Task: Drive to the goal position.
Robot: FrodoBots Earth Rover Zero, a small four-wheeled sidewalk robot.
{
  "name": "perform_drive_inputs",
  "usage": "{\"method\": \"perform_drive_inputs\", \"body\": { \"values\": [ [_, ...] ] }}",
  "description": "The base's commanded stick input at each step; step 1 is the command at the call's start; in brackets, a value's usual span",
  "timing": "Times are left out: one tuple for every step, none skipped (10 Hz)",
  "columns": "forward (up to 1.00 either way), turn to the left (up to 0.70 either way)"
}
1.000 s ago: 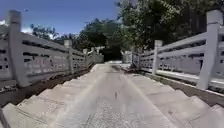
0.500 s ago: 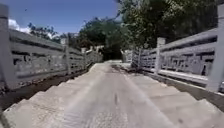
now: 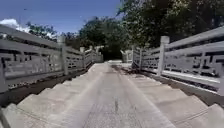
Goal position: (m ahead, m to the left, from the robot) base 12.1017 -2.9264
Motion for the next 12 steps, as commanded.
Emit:
{"method": "perform_drive_inputs", "body": {
  "values": [
    [0.45,0.00],
    [0.45,0.00],
    [0.45,0.00],
    [0.45,0.00],
    [0.45,0.00],
    [0.45,0.00],
    [0.45,0.00],
    [0.45,0.00],
    [0.45,0.00],
    [0.45,0.00],
    [0.45,0.00],
    [0.45,0.00]
  ]
}}
